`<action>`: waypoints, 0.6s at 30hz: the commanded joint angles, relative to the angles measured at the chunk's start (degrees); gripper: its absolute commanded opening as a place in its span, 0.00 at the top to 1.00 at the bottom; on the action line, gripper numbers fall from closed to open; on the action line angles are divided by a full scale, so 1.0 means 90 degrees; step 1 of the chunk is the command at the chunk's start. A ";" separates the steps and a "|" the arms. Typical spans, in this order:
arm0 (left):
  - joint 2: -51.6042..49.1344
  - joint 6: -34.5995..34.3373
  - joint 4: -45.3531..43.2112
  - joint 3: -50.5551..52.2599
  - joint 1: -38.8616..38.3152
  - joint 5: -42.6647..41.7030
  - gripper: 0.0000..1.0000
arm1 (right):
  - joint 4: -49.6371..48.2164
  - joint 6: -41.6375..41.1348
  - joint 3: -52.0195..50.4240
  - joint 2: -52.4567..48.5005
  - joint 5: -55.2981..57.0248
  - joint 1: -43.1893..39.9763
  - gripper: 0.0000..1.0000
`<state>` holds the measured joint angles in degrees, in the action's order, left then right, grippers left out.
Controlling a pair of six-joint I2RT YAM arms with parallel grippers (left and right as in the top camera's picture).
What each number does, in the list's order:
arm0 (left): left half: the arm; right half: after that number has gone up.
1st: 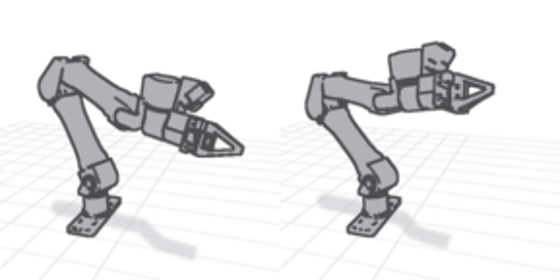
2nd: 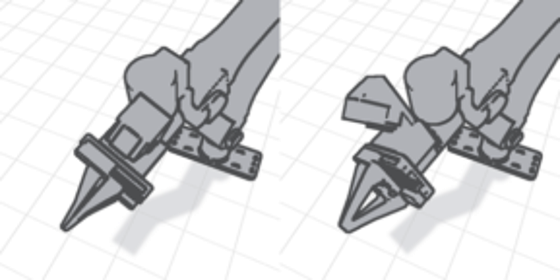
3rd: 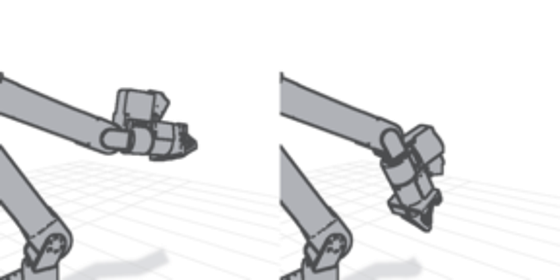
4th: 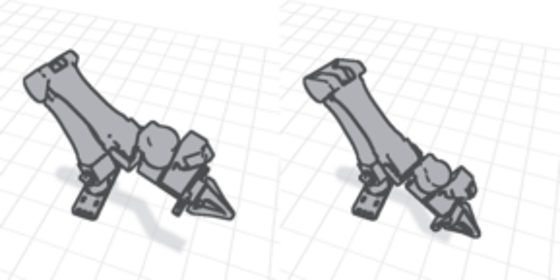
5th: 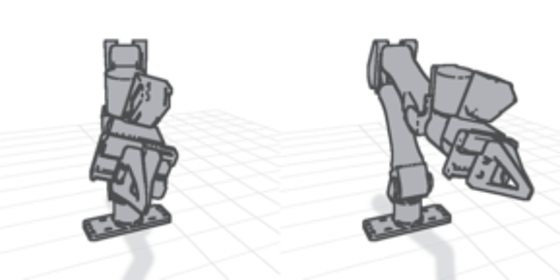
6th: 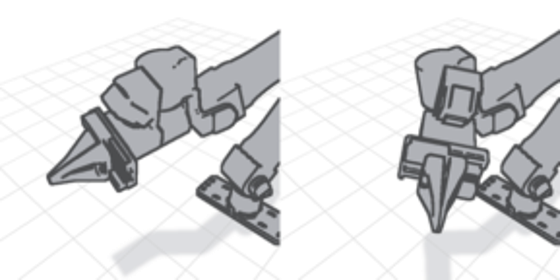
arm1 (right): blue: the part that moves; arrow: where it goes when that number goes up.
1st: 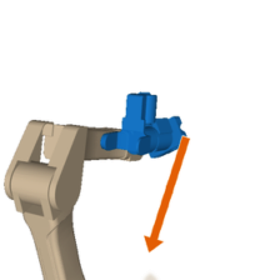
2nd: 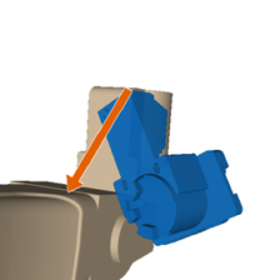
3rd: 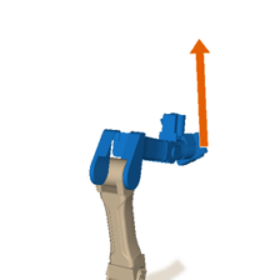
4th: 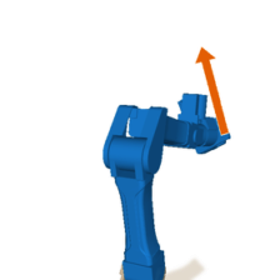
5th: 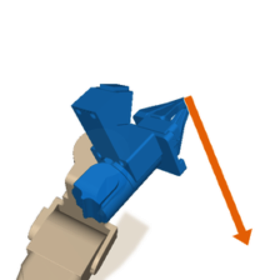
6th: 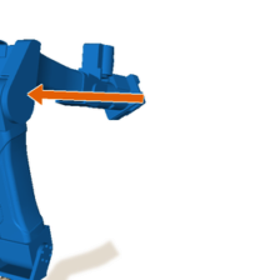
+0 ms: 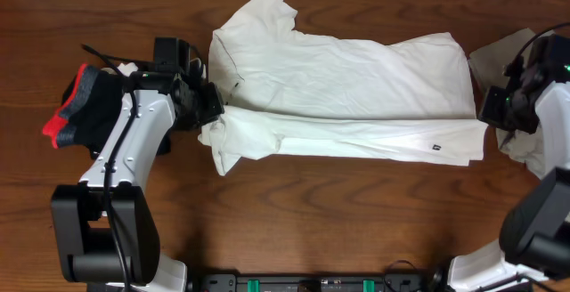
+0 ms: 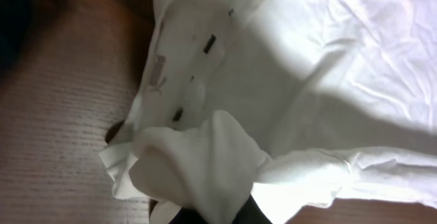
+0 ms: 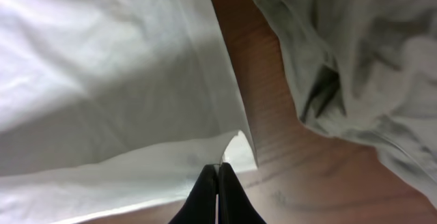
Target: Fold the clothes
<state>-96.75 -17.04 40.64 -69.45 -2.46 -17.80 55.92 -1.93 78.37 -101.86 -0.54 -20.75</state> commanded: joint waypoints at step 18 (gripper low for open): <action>-0.0146 -0.0117 0.0804 0.0015 0.0027 0.0393 0.30 | -0.0138 -0.0083 0.0080 -0.0447 -0.0168 0.0102 0.85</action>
<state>-97.41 -18.20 45.98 -69.45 -2.46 -14.83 54.43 -2.42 78.35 -108.99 -0.73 -20.16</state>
